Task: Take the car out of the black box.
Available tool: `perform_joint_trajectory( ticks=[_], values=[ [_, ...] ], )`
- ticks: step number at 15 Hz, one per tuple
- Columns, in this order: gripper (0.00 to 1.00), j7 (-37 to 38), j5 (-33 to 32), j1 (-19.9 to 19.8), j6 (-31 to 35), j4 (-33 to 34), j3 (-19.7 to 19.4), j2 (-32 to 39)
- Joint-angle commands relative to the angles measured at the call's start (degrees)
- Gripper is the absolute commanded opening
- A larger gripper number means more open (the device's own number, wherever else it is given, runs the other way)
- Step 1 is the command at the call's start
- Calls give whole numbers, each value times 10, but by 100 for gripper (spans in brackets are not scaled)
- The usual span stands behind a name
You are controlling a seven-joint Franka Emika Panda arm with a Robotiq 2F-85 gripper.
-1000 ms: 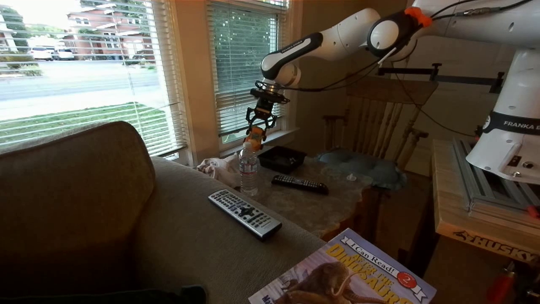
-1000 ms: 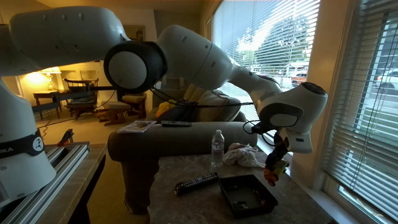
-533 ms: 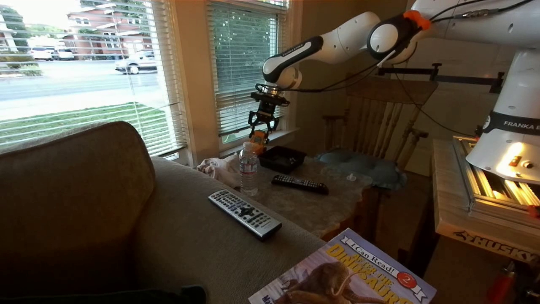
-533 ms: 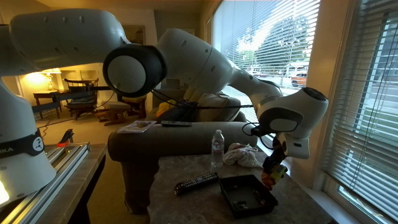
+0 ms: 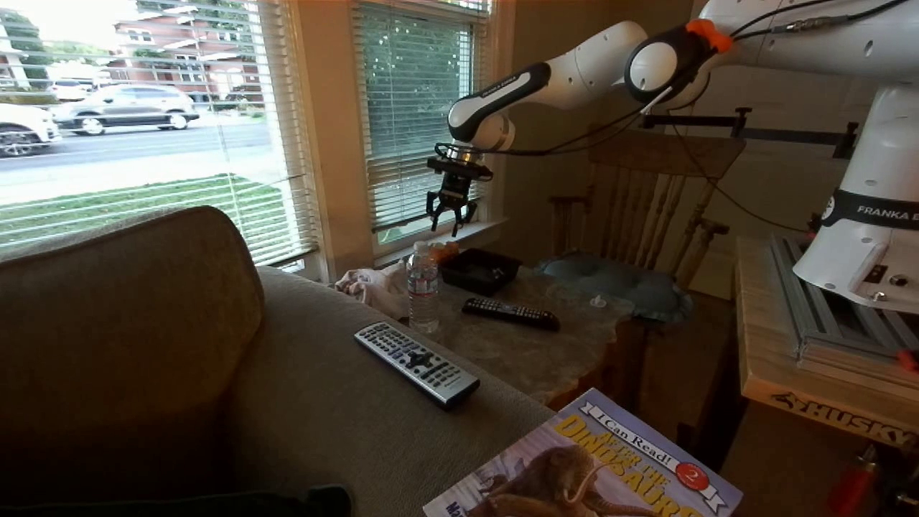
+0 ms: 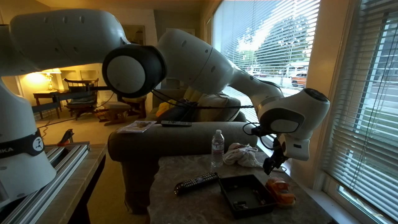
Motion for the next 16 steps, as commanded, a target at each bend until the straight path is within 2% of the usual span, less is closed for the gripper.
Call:
perform_joint_trajectory(
  ticks=[1, 2, 4, 10, 16],
  values=[
    [72, 28, -4, 4, -22, 35, -7, 16],
    [84, 30, -5, 4, -23, 36, -9, 16],
    [98, 33, -7, 6, -27, 37, -12, 15],
    [100, 27, -15, 16, -39, 40, -24, 10],
    [100, -55, -67, 55, -138, 24, -35, -25]
  ],
)
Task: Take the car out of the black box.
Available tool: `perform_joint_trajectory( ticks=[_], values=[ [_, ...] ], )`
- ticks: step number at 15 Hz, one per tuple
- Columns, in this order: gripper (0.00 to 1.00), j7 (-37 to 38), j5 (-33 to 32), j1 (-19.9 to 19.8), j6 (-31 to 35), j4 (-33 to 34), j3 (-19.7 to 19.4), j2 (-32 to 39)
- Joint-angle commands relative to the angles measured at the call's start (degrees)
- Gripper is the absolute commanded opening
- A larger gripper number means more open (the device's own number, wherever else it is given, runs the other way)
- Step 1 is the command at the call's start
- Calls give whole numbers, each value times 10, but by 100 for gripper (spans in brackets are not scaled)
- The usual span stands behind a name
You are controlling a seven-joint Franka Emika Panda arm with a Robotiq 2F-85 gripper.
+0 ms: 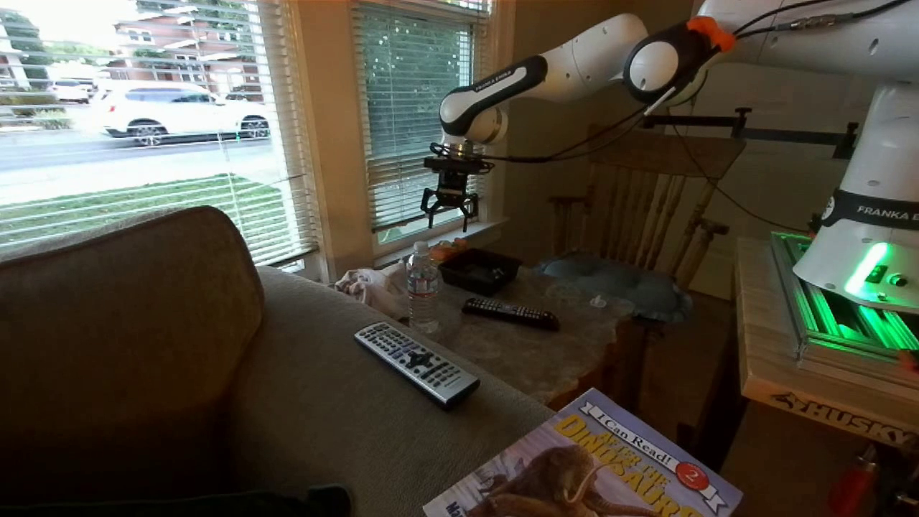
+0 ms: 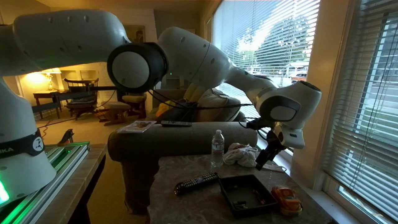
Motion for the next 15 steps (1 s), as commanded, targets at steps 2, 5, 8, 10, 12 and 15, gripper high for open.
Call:
perform_joint_trajectory(
  ticks=[2, 5, 8, 10, 12, 15],
  values=[
    [100, -54, -51, 39, -77, -5, -17, -30],
    [100, -109, -79, 62, -82, -12, -21, -48],
    [100, -179, -91, 78, -61, -22, -16, -64],
    [100, -230, -87, 85, -42, -28, -11, -73],
    [100, -275, -83, 89, -16, -34, -8, -81],
    [100, -315, -81, 95, 40, -43, -11, -86]
  ],
)
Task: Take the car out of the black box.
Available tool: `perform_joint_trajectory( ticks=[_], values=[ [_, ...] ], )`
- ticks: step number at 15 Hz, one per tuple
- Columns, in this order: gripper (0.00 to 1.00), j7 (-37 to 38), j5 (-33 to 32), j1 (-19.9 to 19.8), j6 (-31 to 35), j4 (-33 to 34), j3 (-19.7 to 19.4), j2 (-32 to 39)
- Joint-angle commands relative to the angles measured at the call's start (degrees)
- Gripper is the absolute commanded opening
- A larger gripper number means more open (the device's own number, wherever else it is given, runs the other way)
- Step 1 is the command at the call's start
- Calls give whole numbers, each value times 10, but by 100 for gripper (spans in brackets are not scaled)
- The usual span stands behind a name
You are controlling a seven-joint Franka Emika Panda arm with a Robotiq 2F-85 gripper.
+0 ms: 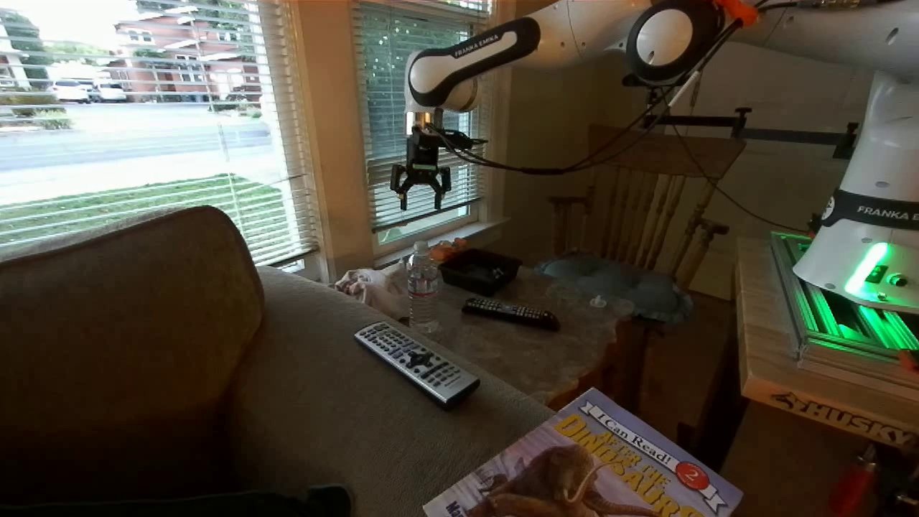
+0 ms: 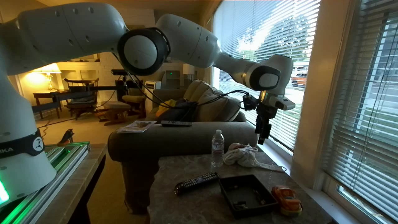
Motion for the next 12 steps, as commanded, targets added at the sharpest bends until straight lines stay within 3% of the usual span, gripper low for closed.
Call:
perform_joint_trajectory(
  ticks=[1, 2, 6, 12],
  values=[
    [100, -49, -4, 3, 65, -48, 2, -28],
    [100, -25, 0, 2, 34, -5, 0, -2],
    [100, -39, 0, 2, 53, -15, 0, -7],
    [100, -92, 12, 11, -7, -42, 40, -34]
  ],
)
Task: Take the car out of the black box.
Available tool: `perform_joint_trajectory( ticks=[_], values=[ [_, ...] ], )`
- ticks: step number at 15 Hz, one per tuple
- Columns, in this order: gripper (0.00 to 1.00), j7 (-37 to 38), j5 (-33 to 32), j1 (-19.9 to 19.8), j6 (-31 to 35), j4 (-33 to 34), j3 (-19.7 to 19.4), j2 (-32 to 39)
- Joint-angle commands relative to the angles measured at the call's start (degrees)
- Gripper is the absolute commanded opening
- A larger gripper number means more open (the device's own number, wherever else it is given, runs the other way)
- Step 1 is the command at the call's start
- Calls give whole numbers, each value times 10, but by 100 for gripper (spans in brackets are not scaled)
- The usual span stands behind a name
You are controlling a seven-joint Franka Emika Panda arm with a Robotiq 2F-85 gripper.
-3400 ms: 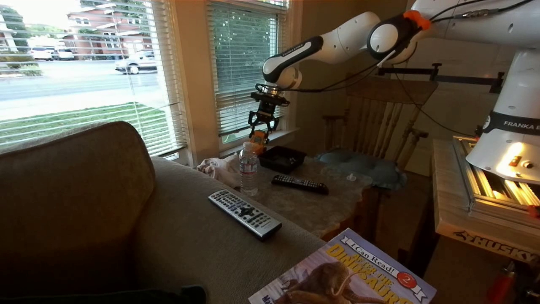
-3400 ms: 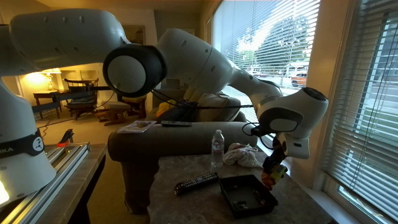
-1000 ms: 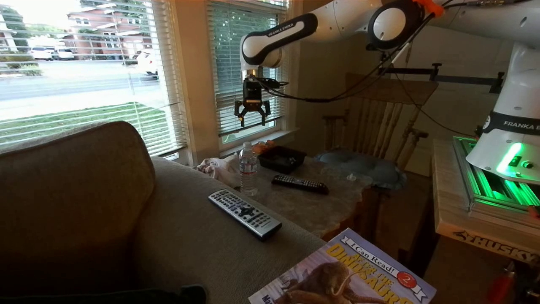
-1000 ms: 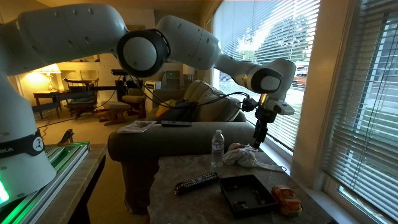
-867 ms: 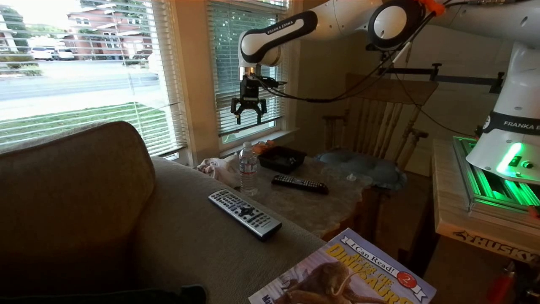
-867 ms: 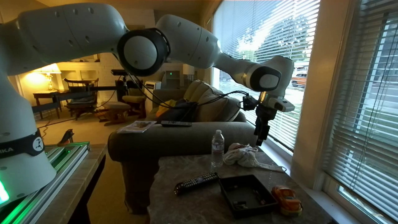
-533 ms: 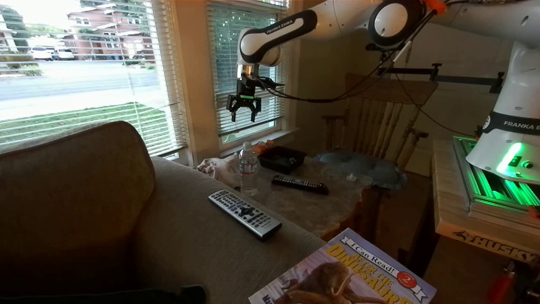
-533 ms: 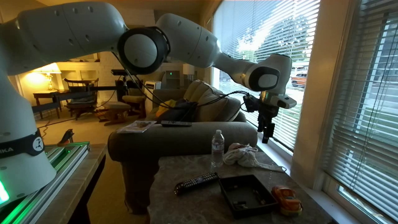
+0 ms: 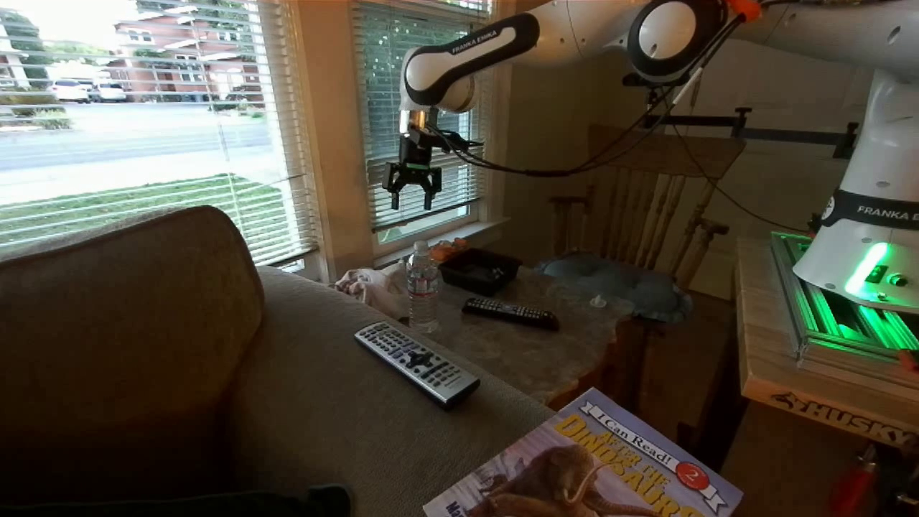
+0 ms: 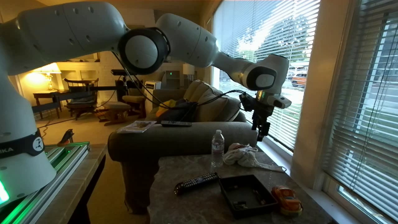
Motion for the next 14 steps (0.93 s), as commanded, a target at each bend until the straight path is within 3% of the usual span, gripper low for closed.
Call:
perform_joint_trajectory(
  ticks=[1, 8, 12, 14],
  values=[
    [100, -21, 7, 7, -47, -32, 22, -31],
    [100, -19, -41, 36, -80, -62, -14, -69],
    [100, -17, -68, 49, -32, -94, -43, -81],
    [100, -5, -85, 60, 32, -118, -64, -89]
  ],
)
